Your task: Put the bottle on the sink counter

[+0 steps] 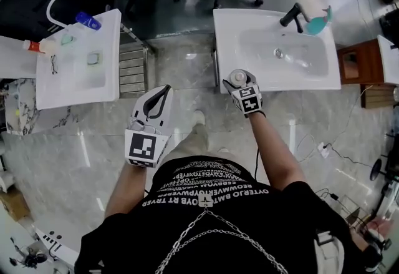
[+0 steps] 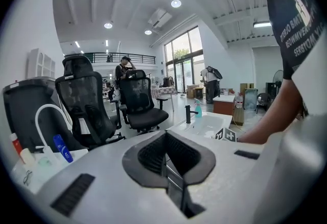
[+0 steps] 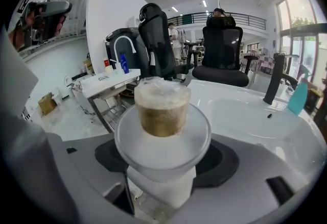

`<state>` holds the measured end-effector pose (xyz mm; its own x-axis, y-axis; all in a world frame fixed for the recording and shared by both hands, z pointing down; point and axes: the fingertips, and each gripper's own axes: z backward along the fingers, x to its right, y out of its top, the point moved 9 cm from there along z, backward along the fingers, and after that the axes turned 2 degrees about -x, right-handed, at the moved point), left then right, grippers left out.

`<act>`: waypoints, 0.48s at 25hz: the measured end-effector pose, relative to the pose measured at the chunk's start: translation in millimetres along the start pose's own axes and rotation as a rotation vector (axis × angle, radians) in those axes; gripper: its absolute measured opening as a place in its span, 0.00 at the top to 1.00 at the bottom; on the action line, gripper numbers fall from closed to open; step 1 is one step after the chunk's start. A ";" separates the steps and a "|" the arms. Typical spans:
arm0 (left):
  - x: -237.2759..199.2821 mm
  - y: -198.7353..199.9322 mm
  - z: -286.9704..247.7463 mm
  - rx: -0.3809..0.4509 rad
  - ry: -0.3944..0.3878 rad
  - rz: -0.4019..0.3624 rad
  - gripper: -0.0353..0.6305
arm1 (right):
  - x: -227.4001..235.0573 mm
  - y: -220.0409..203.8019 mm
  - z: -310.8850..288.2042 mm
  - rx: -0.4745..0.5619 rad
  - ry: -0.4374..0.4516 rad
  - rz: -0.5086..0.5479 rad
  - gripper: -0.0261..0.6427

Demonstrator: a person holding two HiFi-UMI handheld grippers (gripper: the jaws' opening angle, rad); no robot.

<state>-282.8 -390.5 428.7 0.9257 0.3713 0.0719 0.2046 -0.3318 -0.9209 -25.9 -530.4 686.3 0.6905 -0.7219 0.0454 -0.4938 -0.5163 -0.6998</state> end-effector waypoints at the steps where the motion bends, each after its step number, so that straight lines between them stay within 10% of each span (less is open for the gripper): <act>1: -0.1 -1.6 0.0 -0.004 -0.001 0.000 0.94 | 0.4 -1.3 -2.4 -0.005 -0.004 0.002 0.46; 12: -1.8 -19.3 13.8 -0.046 0.033 0.022 0.94 | -6.3 -12.5 -14.3 0.002 -0.032 0.062 0.42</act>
<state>-292.8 -372.8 441.1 0.9401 0.3347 0.0649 0.1974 -0.3791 -0.9040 -31.6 -526.0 705.0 0.6750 -0.7375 -0.0204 -0.5351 -0.4703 -0.7018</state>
